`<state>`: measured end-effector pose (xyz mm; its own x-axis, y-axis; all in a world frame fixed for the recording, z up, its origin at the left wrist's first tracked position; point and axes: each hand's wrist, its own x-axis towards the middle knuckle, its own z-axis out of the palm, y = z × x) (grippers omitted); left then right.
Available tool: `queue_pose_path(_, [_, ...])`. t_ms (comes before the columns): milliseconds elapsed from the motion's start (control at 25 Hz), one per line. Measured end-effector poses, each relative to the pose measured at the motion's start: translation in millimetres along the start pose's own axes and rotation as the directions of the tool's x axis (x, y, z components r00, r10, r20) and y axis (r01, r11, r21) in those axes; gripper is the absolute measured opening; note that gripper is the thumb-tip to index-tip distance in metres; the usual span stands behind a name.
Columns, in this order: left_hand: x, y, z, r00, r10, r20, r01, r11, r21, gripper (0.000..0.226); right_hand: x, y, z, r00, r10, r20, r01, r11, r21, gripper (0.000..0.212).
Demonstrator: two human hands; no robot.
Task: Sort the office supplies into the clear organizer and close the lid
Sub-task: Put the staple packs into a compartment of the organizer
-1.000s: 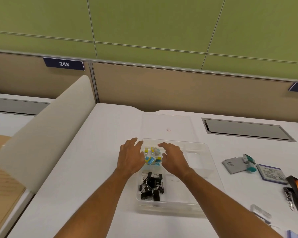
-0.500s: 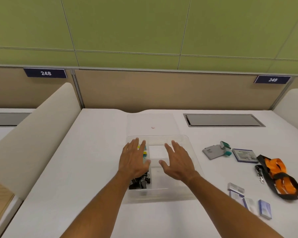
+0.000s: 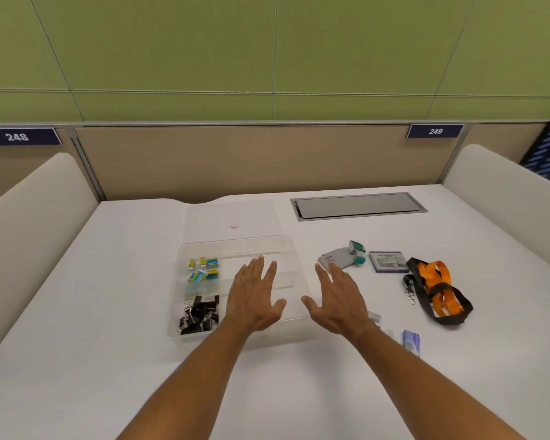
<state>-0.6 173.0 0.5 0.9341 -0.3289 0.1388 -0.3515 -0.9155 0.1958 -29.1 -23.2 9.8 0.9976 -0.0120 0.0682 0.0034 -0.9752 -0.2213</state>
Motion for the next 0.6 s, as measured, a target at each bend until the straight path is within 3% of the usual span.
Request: queue_pose_path(600, [0.2,142.2,51.1,0.991,0.063,0.117,-0.068,0.997,0.042,0.086,-41.6,137.2,-14.8,0.988,0.069,0.141,-0.078,0.995,0.06,0.084])
